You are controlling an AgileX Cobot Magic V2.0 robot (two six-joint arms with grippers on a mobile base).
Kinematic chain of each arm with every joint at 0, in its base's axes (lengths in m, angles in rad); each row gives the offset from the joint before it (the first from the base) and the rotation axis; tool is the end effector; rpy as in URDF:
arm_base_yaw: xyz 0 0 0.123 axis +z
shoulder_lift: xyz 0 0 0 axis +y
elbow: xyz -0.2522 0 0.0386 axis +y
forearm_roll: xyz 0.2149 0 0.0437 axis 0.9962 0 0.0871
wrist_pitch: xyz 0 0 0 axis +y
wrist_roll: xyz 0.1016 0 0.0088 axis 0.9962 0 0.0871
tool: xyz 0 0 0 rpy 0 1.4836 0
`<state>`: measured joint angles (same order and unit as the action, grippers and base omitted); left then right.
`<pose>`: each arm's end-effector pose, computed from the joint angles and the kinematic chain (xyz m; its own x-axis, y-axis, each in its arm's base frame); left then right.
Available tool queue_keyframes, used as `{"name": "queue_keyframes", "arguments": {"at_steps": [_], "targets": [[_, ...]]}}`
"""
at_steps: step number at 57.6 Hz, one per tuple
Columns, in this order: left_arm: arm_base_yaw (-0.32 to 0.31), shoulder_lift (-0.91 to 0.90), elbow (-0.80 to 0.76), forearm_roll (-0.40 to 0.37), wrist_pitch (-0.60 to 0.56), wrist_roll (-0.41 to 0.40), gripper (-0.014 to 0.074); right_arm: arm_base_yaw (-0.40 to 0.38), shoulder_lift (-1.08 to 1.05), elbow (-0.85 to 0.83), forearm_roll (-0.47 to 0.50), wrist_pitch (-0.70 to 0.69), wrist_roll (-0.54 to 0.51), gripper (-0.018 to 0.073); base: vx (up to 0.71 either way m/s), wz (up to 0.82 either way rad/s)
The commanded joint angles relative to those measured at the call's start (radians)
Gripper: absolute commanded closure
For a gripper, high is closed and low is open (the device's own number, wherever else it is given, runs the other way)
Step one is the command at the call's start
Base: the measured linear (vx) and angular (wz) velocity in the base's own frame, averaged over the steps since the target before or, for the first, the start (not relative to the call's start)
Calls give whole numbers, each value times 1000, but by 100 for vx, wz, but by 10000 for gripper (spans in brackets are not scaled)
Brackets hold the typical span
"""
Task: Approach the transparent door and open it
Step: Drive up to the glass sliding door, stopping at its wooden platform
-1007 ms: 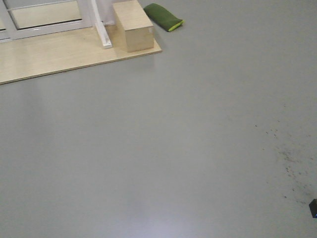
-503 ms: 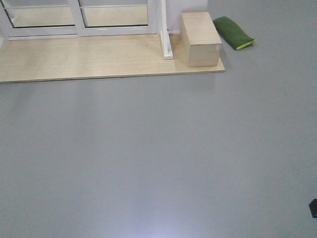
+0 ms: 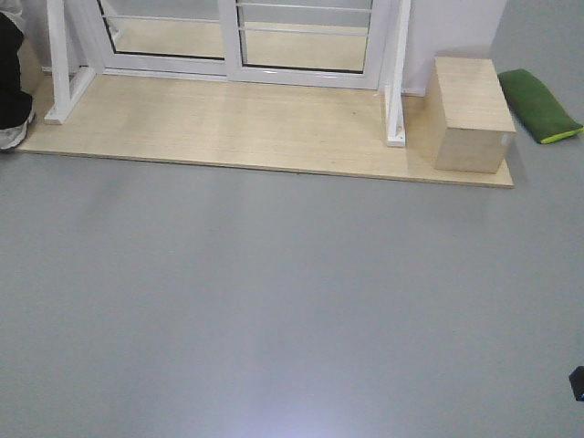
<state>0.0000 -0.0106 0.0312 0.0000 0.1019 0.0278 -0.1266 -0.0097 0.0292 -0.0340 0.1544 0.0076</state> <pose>0.0651 0.0000 0.1945 -0.0353 0.0278 -0.9990 0.0010 0.9996 0.0278 0.0642 -0.0087 0.1898 -0.0892 -0.0148 -0.9959 0.1292 0.9913 -0.0263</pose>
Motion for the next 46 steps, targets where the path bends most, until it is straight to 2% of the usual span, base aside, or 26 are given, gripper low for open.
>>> {"name": "queue_keyframes", "arguments": {"at_steps": [1,19,46], "targets": [[1,-15,16,-7,-83,-11,603,-4,-16,5,-4,-84,-8,568,44,26],[1,-15,16,-7,-83,-11,603,-4,-16,5,-4,-84,-8,568,45,11],[1,-15,16,-7,-83,-11,603,-4,-16,5,-4,-84,-8,568,45,-13]]}}
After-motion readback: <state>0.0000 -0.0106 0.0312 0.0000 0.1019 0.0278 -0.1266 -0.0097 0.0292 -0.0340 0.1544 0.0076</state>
